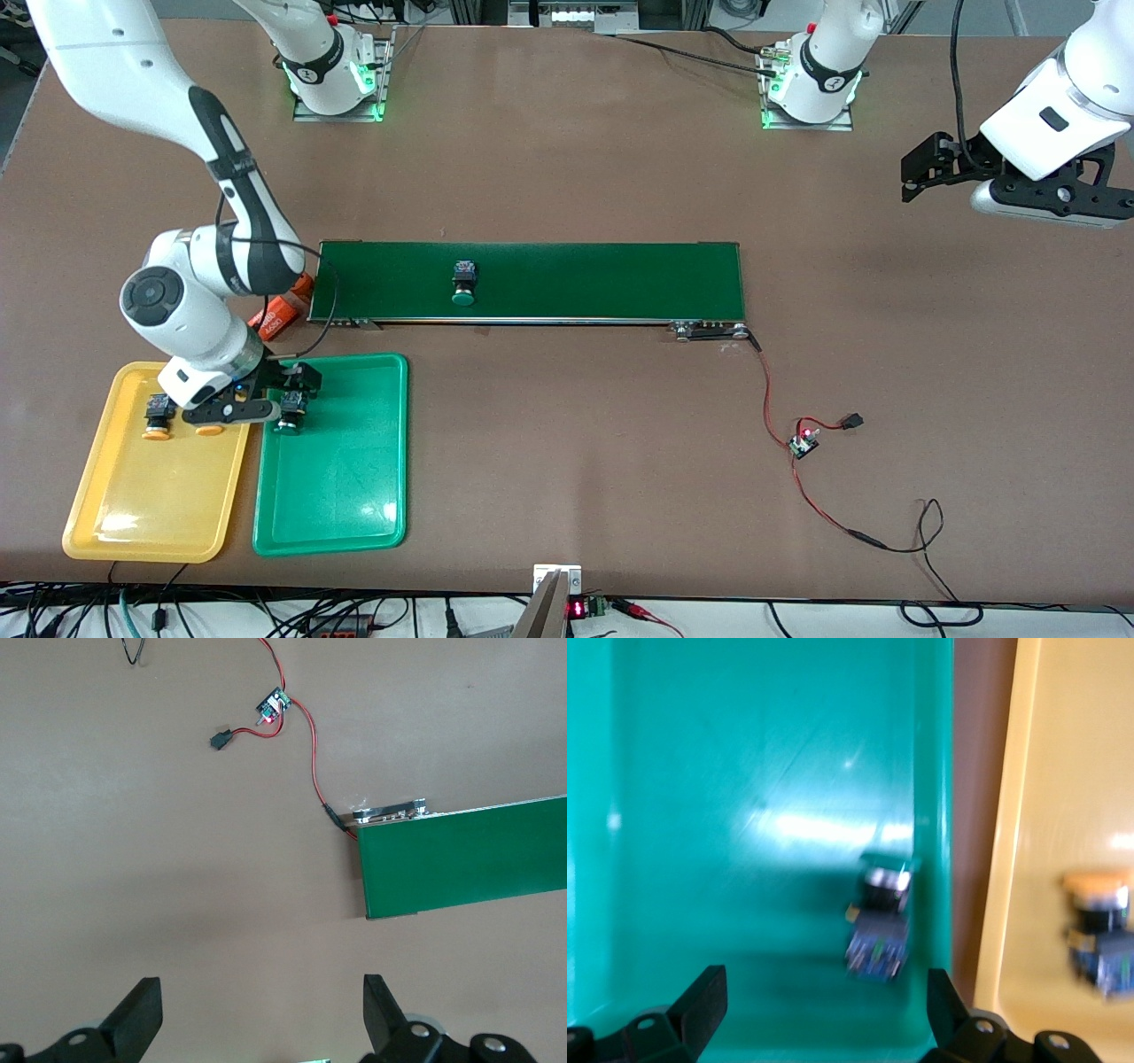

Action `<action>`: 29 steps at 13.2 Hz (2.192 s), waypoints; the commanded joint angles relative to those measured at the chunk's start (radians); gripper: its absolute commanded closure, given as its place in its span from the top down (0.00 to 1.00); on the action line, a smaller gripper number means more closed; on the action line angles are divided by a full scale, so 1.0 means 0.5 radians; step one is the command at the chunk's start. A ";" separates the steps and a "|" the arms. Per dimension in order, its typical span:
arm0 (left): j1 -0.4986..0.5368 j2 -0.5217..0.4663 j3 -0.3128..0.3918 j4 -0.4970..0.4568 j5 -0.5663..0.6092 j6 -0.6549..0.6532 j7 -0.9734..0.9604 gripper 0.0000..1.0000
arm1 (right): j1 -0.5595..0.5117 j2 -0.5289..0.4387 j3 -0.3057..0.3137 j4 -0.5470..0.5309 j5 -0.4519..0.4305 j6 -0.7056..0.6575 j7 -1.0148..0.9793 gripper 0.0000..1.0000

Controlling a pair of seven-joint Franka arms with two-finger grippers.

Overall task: Sort buttons by color to trays
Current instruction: 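Carry the green button into the green tray and open the right gripper, then move the right gripper back and grasp the last green button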

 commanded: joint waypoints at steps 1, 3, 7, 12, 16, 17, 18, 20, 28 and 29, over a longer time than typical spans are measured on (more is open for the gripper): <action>-0.005 0.039 0.002 0.083 0.041 -0.057 0.015 1.00 | 0.107 -0.458 0.044 -0.495 0.057 -0.032 0.321 1.00; -0.002 0.039 0.006 0.083 0.041 -0.057 0.018 1.00 | 0.105 -0.658 0.216 -0.692 0.177 -0.075 0.468 1.00; -0.008 0.039 0.002 0.086 0.041 -0.060 0.018 1.00 | 0.117 -0.791 0.449 -0.822 0.184 -0.167 0.686 1.00; -0.008 0.039 0.002 0.086 0.038 -0.060 0.018 1.00 | 0.196 -0.724 0.487 -0.892 0.184 -0.002 0.785 1.00; -0.008 0.039 0.002 0.089 0.025 -0.063 0.018 1.00 | 0.221 -0.629 0.487 -0.893 0.184 0.106 0.782 1.00; -0.008 0.039 0.002 0.105 0.025 -0.069 0.015 1.00 | 0.221 -0.613 0.487 -0.893 0.184 0.115 0.782 1.00; -0.011 0.042 0.002 0.108 0.031 -0.087 0.012 1.00 | 0.221 -0.607 0.487 -0.889 0.184 0.115 0.779 1.00; -0.011 0.042 0.002 0.111 0.028 -0.087 0.008 1.00 | 0.221 -0.580 0.487 -0.889 0.175 0.127 0.776 1.00; -0.008 0.042 0.006 0.111 0.028 -0.096 0.012 1.00 | 0.197 -0.444 0.453 -0.889 0.150 0.315 0.629 0.39; -0.008 0.042 0.006 0.111 0.028 -0.096 0.011 1.00 | 0.197 -0.444 0.441 -0.889 0.150 0.315 0.625 0.24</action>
